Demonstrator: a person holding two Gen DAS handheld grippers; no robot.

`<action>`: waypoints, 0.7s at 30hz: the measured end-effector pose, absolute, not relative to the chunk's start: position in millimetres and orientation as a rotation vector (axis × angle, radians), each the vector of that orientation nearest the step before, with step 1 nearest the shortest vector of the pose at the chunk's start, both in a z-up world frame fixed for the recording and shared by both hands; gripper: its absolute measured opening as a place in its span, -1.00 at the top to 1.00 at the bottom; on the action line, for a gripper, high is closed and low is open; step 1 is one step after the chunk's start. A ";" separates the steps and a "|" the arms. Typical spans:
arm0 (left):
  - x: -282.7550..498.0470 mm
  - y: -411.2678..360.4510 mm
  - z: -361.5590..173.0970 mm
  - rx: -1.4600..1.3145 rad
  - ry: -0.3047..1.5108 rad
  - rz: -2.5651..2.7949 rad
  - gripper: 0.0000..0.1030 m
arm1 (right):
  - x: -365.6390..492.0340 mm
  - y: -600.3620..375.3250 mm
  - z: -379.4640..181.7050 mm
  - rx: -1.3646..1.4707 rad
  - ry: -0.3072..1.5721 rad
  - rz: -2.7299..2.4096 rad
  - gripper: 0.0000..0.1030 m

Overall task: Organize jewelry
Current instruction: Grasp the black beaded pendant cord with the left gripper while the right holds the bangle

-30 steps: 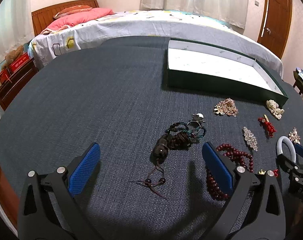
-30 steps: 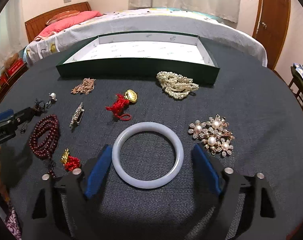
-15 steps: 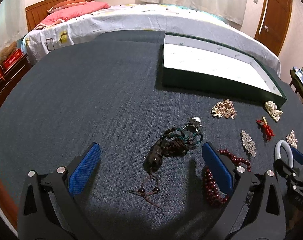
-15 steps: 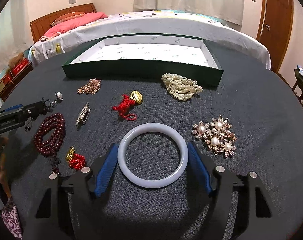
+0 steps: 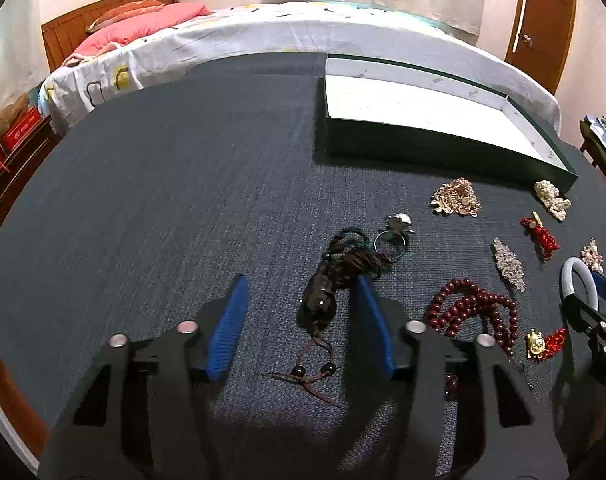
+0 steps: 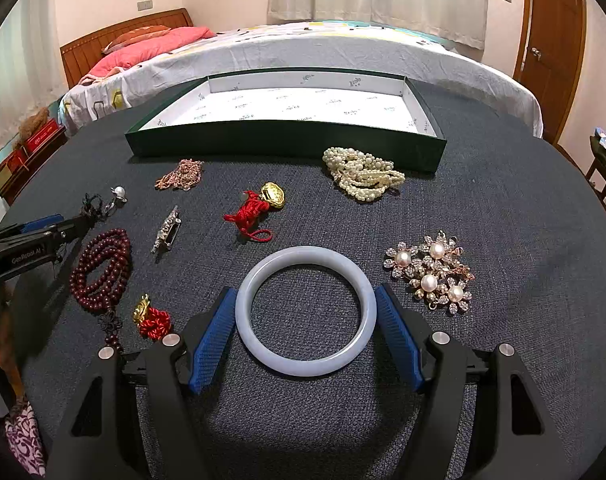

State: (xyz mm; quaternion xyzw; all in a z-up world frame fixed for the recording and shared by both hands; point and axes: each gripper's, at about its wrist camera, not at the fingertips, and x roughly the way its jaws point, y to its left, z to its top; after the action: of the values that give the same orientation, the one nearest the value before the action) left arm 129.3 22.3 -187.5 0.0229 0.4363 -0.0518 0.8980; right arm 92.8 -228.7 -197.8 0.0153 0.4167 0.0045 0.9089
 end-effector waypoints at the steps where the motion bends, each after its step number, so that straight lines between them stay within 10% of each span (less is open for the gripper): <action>1: 129.7 22.5 -187.6 0.046 0.900 -0.111 0.16 | 92.8 -228.7 -197.8 0.032 0.860 0.009 -0.33; 8: 127.8 22.9 -187.5 0.044 0.882 -0.119 0.65 | 93.0 -229.0 -197.7 0.033 0.859 0.009 -0.33; 21: 116.1 17.2 -188.0 0.075 0.859 -0.105 0.67 | 90.7 -231.9 -196.5 0.052 0.857 0.000 -0.33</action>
State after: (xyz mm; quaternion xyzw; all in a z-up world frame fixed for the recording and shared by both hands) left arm 116.1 17.2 -188.0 0.0364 0.4163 -0.0508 0.9071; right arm 90.7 -231.9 -196.5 0.0253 0.4154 0.0001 0.9093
